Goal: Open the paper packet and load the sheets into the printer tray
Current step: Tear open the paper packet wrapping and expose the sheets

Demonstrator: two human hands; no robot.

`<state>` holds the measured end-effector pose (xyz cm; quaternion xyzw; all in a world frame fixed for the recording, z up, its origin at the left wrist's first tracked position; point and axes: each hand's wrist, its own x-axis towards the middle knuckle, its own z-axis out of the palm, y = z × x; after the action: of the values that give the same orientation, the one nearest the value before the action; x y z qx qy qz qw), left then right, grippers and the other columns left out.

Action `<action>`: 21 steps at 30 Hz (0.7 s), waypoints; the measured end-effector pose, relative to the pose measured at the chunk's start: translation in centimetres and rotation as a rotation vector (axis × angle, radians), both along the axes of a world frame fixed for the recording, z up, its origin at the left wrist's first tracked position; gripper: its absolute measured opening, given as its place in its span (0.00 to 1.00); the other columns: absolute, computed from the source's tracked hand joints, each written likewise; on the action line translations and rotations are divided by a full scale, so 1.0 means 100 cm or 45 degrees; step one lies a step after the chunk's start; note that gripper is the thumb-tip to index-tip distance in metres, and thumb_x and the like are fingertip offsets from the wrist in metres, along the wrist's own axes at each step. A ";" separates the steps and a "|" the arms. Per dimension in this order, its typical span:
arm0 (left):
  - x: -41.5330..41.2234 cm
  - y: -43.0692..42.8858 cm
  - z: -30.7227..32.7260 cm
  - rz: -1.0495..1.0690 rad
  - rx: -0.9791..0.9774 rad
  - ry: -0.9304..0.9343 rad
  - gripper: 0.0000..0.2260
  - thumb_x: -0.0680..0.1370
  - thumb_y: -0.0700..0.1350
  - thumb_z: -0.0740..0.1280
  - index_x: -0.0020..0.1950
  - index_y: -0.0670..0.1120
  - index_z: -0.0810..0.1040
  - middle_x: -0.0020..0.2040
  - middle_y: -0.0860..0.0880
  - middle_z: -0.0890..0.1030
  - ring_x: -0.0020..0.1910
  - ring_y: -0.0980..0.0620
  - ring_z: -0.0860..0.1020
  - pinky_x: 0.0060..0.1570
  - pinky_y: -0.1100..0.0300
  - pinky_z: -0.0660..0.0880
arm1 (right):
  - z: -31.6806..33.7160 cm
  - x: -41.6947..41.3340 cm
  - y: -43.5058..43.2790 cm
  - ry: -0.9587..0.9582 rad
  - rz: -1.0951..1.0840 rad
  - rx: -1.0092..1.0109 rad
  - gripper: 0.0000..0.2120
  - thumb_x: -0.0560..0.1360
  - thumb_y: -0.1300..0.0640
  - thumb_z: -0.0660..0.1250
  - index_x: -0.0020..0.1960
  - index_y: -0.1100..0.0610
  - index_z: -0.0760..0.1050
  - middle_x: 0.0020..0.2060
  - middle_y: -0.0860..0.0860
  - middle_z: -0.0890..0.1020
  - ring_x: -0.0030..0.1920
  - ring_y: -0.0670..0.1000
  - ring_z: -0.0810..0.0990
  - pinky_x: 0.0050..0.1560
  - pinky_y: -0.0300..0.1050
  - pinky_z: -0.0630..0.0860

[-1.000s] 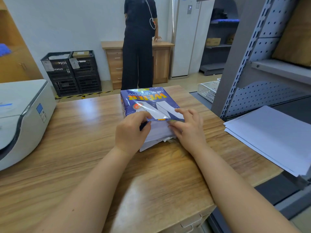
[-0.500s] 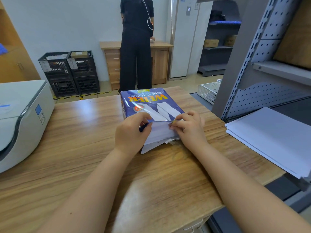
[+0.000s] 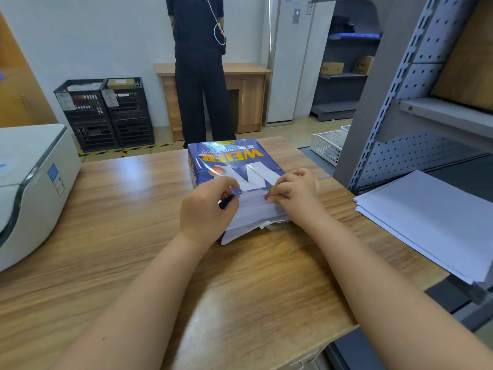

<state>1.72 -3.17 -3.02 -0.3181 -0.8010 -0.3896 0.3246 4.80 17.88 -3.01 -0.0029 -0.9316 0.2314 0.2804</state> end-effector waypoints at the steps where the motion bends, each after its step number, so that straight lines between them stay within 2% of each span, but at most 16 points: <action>1: 0.000 0.000 0.000 0.000 -0.002 0.000 0.09 0.69 0.38 0.71 0.47 0.47 0.80 0.37 0.53 0.82 0.35 0.53 0.78 0.34 0.52 0.78 | 0.001 0.000 0.000 -0.012 0.001 -0.010 0.01 0.69 0.52 0.75 0.39 0.47 0.85 0.44 0.44 0.82 0.57 0.54 0.66 0.49 0.42 0.50; 5: 0.001 0.000 0.000 -0.005 0.001 0.006 0.09 0.69 0.38 0.71 0.47 0.47 0.80 0.37 0.53 0.82 0.35 0.53 0.78 0.34 0.53 0.78 | 0.003 -0.002 0.000 -0.032 0.005 -0.001 0.01 0.69 0.52 0.75 0.39 0.48 0.85 0.43 0.42 0.81 0.56 0.52 0.65 0.49 0.41 0.50; 9: -0.001 0.000 0.000 -0.012 0.012 0.005 0.08 0.69 0.39 0.71 0.47 0.46 0.80 0.37 0.52 0.82 0.35 0.52 0.78 0.34 0.52 0.78 | -0.002 -0.001 0.001 0.093 0.049 0.121 0.01 0.68 0.55 0.75 0.40 0.52 0.85 0.42 0.47 0.82 0.54 0.58 0.70 0.51 0.46 0.53; 13: 0.000 -0.001 0.000 -0.012 0.016 0.000 0.07 0.70 0.40 0.71 0.47 0.47 0.80 0.37 0.53 0.82 0.35 0.52 0.78 0.35 0.52 0.78 | -0.013 0.003 0.005 0.305 0.118 0.459 0.03 0.69 0.57 0.73 0.41 0.56 0.82 0.45 0.52 0.81 0.53 0.58 0.70 0.49 0.53 0.66; 16: 0.000 -0.001 0.000 -0.037 0.014 0.001 0.07 0.70 0.40 0.71 0.47 0.47 0.80 0.37 0.53 0.82 0.36 0.53 0.79 0.36 0.52 0.78 | -0.018 0.002 0.010 0.405 0.148 0.709 0.06 0.68 0.63 0.74 0.43 0.59 0.79 0.51 0.55 0.80 0.55 0.58 0.70 0.48 0.53 0.66; 19: -0.001 -0.002 -0.001 -0.054 0.006 -0.012 0.07 0.70 0.41 0.70 0.48 0.46 0.80 0.38 0.53 0.82 0.36 0.52 0.79 0.36 0.52 0.78 | -0.020 0.001 0.009 0.496 0.166 0.823 0.04 0.68 0.66 0.71 0.42 0.61 0.77 0.55 0.55 0.75 0.54 0.59 0.71 0.49 0.54 0.69; 21: -0.001 -0.003 -0.002 -0.060 0.000 -0.023 0.08 0.70 0.41 0.70 0.48 0.46 0.80 0.38 0.52 0.82 0.37 0.52 0.79 0.37 0.52 0.78 | -0.019 -0.001 0.006 0.542 0.188 0.869 0.03 0.69 0.67 0.71 0.40 0.62 0.77 0.55 0.56 0.75 0.53 0.60 0.72 0.49 0.55 0.70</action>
<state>1.63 -3.48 -3.19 -0.3332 -0.7963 -0.4000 0.3080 4.74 18.45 -4.95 0.2053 -0.8738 -0.0762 0.4342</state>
